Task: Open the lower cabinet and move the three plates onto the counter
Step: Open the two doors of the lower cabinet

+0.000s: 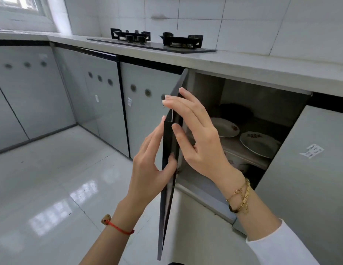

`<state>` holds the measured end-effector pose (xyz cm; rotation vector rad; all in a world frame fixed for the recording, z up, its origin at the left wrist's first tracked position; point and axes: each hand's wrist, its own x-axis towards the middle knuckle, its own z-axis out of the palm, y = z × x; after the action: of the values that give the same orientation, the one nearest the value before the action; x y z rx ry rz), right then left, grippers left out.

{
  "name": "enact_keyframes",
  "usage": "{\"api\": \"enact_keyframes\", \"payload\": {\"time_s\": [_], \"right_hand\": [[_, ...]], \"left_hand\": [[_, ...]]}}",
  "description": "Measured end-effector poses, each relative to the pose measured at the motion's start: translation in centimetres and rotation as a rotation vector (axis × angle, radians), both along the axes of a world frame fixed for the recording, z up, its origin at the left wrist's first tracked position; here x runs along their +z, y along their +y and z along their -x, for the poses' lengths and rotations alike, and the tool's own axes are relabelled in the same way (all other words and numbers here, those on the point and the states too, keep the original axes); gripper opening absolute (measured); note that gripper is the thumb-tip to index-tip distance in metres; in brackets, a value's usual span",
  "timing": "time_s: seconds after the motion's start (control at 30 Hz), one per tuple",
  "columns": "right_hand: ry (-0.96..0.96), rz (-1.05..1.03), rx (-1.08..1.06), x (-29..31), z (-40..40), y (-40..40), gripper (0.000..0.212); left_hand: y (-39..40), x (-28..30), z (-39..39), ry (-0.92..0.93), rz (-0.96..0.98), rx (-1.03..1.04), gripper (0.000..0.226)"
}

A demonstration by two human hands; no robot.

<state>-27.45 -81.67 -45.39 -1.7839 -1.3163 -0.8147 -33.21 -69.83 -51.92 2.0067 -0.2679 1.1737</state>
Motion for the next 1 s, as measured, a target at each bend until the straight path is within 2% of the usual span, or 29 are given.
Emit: {"api": "enact_keyframes", "payload": {"time_s": [0.23, 0.57, 0.8, 1.0], "right_hand": [[-0.072, 0.054, 0.026, 0.2, -0.6, 5.4, 0.042], [-0.218, 0.128, -0.086, 0.3, -1.7, 12.4, 0.047], [-0.261, 0.197, -0.188, 0.3, -2.9, 17.0, 0.050], [-0.276, 0.210, -0.218, 0.2, -3.4, 18.2, 0.051]], "left_hand": [[4.7, -0.3, 0.7, 0.032, 0.011, 0.099, 0.069], [11.1, -0.3, 0.0, 0.104, -0.017, 0.183, 0.072], [15.6, -0.3, -1.2, 0.148, -0.022, 0.215, 0.081], [16.7, -0.6, -1.7, 0.165, -0.018, 0.213, 0.080]]}}
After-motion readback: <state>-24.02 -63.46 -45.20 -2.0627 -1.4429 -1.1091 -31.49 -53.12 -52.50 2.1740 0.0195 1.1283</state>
